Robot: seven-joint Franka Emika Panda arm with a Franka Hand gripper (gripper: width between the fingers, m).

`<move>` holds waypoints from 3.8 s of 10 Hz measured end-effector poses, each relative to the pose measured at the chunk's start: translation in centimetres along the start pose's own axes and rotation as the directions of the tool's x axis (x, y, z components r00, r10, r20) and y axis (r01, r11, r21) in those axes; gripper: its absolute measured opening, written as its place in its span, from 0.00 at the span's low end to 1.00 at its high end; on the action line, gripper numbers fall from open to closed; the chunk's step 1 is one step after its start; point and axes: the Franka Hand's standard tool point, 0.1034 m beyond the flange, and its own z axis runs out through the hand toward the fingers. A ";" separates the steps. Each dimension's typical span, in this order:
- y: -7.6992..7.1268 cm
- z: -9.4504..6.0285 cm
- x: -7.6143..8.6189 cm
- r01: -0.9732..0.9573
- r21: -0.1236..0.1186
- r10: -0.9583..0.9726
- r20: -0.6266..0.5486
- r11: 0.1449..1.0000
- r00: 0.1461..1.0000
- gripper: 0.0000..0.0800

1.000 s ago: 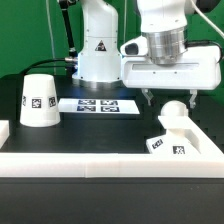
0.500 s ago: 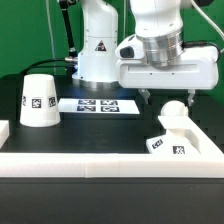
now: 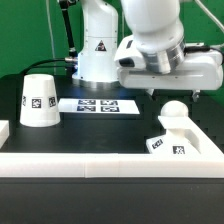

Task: Assemble lamp

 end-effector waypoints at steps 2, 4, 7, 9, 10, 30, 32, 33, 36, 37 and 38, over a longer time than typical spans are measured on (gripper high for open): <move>0.2 1.0 -0.7 -0.002 -0.019 0.005 0.121 1.000 0.993 0.87; 0.3 1.9 -0.7 -0.004 -0.034 0.012 0.247 0.999 0.969 0.87; 0.4 2.6 -0.3 -0.006 -0.037 0.015 0.257 0.999 0.966 0.87; 0.3 3.6 -0.1 -0.005 -0.044 0.016 0.256 0.999 0.966 0.87; 0.1 4.1 0.1 -0.003 -0.047 0.015 0.250 0.999 0.968 0.87; 0.9 -4.7 0.7 0.027 0.035 -0.032 0.147 0.999 0.989 0.72; 0.6 -6.1 1.0 0.057 0.050 -0.057 0.003 0.997 0.998 0.72; 0.5 -7.3 1.3 0.066 0.059 -0.064 -0.036 0.996 0.997 0.72; -1.1 -10.1 1.7 0.063 0.083 -0.042 -0.226 0.995 0.973 0.72; -1.3 -10.2 2.2 0.068 0.086 -0.040 -0.292 0.994 0.955 0.72; -1.5 -10.3 2.5 0.078 0.088 -0.040 -0.373 0.993 0.927 0.72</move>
Offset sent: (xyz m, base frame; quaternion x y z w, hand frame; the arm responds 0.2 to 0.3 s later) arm -0.0022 0.0101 -0.0055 -0.0012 -0.1896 0.0038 0.9819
